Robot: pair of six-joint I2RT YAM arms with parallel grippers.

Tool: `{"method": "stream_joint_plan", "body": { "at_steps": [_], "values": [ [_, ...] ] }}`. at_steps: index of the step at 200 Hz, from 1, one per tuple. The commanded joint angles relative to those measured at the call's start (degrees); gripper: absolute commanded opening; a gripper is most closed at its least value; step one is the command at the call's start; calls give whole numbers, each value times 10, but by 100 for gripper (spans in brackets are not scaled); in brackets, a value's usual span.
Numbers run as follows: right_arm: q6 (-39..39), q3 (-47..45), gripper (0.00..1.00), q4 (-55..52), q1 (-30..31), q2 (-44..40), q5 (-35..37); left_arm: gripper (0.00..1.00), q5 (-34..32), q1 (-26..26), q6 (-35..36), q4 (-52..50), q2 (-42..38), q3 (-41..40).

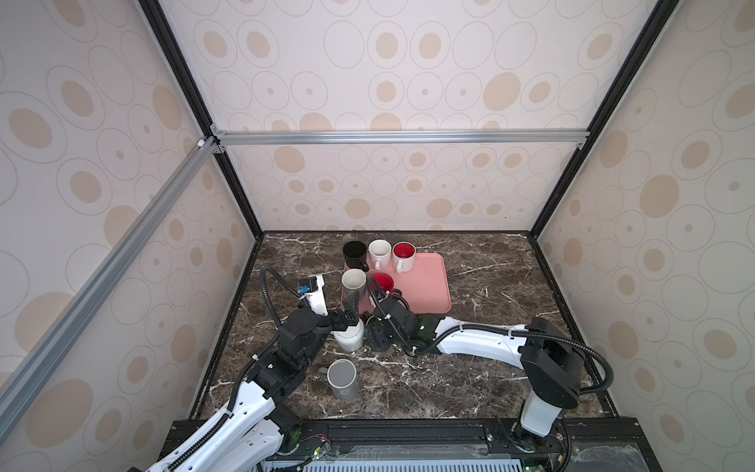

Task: Turn the mug right side up
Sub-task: Move the mug to the center of the table.

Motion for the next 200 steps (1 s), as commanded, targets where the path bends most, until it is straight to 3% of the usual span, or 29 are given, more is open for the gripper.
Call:
{"method": "stream_joint_plan", "body": {
  "at_steps": [1,30,65,94,109,132,200],
  "values": [
    [-37,-44,74,-8,-23,-27,-49,99,12,-1,-2,-6,7,19],
    [-84,-93,71,0,-46,-76,-106,99,31,-2,2,-10,22,29],
    [-111,-152,72,-22,-49,-141,-123,99,55,-1,11,-10,41,36],
    [-86,-206,76,-24,-50,-187,-126,99,83,-2,11,-6,58,41],
    [-70,-230,87,-18,-47,-207,-126,99,115,-2,16,2,75,47],
    [-44,-254,96,-13,-47,-229,-102,98,139,-2,25,-14,116,65],
    [10,-297,96,-48,-51,-300,-2,91,207,-13,23,8,194,70]
  ]
}}
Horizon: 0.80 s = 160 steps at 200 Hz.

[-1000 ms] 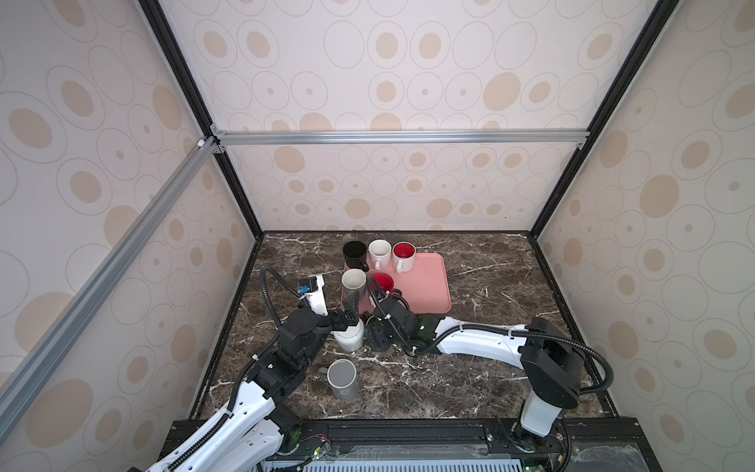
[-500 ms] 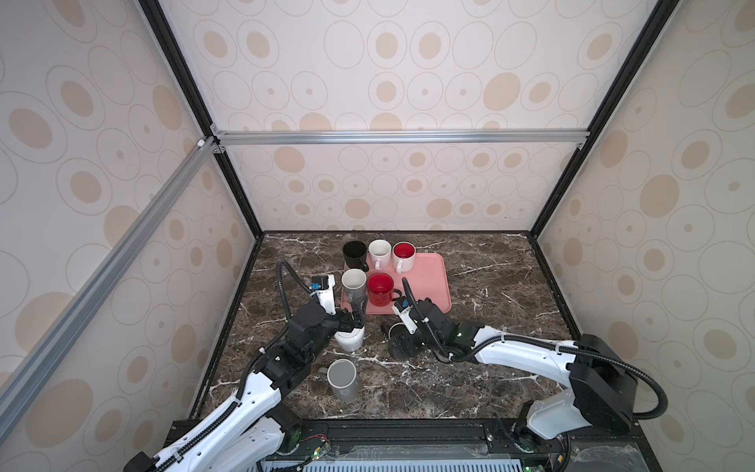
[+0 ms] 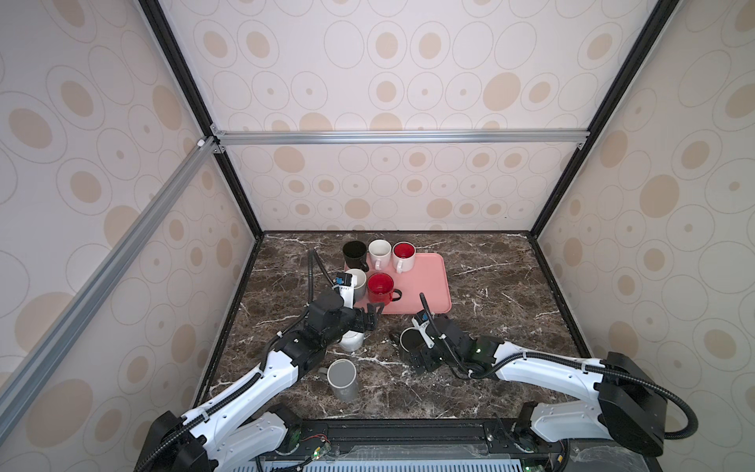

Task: Turn the mug right side up
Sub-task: Move the mug to the center of the table.

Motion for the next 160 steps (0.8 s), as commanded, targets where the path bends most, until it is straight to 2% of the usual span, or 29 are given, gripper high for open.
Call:
{"method": "stream_joint_plan", "body": {
  "at_steps": [1,23,60,109,134,160],
  "values": [
    [32,-20,96,-26,-3,-33,55,92,36,-10,9,17,19,24],
    [58,-41,96,-32,-26,-62,72,90,44,-28,12,22,53,30],
    [98,-64,96,-38,-94,-90,39,88,67,-56,14,51,109,36],
    [95,-68,96,-41,-116,-118,15,83,111,-85,25,110,193,46],
    [92,-63,96,-53,-121,-140,13,78,124,-93,25,133,231,55],
    [86,-61,96,-70,-133,-165,23,68,113,-109,32,128,253,62]
  ]
}}
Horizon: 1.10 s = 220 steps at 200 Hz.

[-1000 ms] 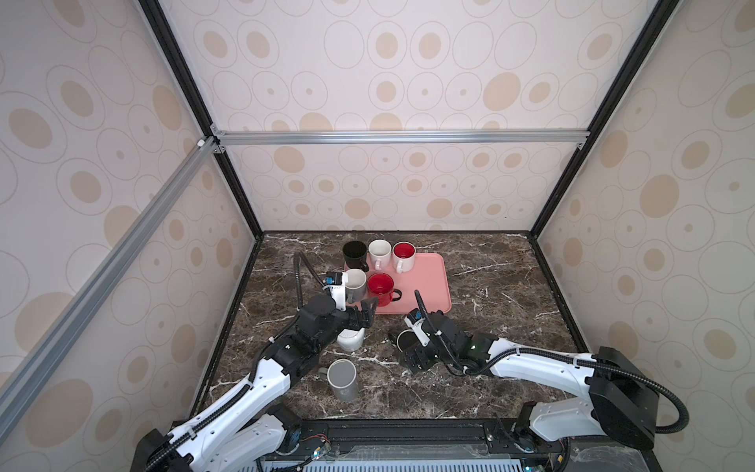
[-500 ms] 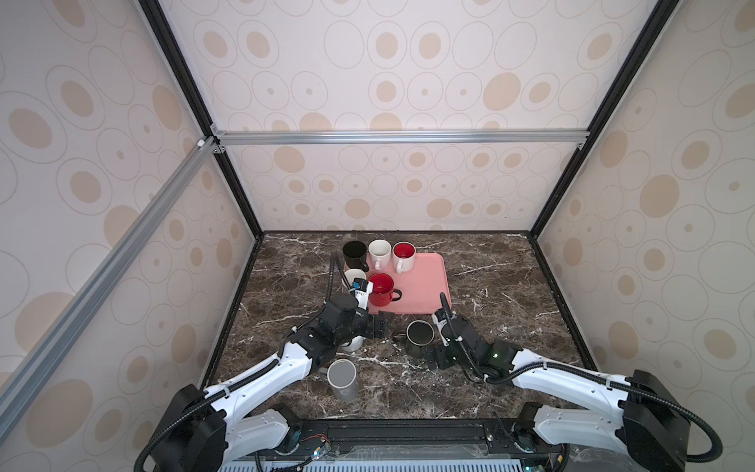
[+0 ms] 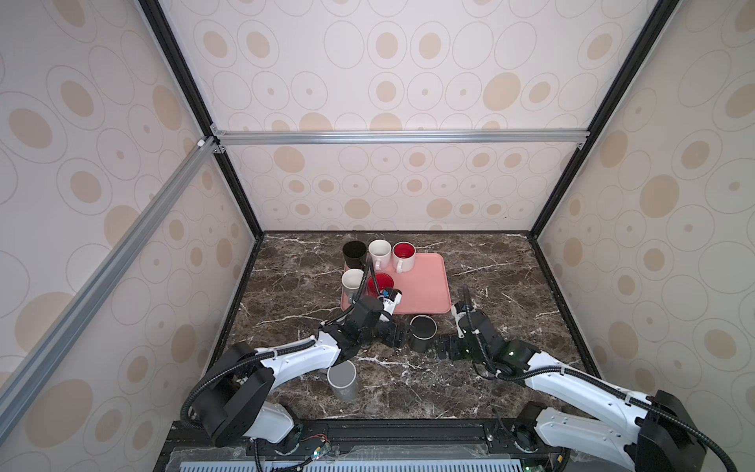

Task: Turn the mug right side up
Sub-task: Move the mug to the center of the table, then pick up the mug from the center of the table.

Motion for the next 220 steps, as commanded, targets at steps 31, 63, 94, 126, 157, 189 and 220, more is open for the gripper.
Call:
{"method": "stream_joint_plan", "body": {
  "at_steps": [31,63,94,126,157,189,220],
  "values": [
    [-12,5,96,-43,-38,-47,4,58,-18,-42,31,-17,28,40],
    [-17,9,96,-47,-53,-58,5,52,-13,-69,13,-23,14,30],
    [-16,9,96,-45,-57,-57,4,52,-26,-89,1,-38,-9,23],
    [-11,9,96,-46,-59,-61,11,59,-135,-105,22,-108,-19,40],
    [-8,11,96,-51,-61,-69,13,56,-203,-135,52,-148,12,77],
    [-8,10,96,-55,-62,-77,11,48,-226,-146,70,-159,46,97],
    [-7,8,96,-57,-63,-82,10,43,-243,-151,86,-164,68,116]
  ]
}}
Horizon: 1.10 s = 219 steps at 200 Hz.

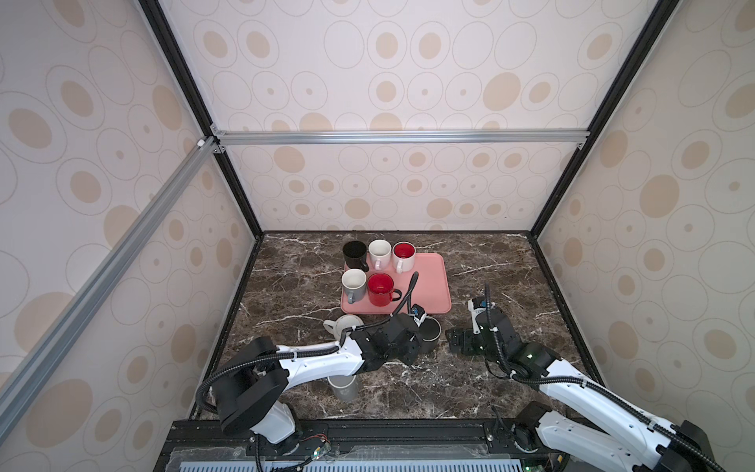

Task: Turn the mug right side up
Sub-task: Pick up the mug from the center of the table.

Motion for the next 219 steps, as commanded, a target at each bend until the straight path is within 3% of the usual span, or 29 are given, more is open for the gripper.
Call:
{"method": "stream_joint_plan", "body": {
  "at_steps": [1,113,169,219],
  "values": [
    [4,7,96,-11,-5,-10,5,43,-36,-8,28,-24,17,33],
    [8,-1,97,-6,-7,-15,-3,23,-56,-12,60,-12,34,42],
    [11,-2,96,-4,-8,-17,-7,0,-62,-17,64,-4,32,36],
    [5,-21,96,33,-8,-59,-31,0,-63,-16,54,36,-5,14]
  ]
}}
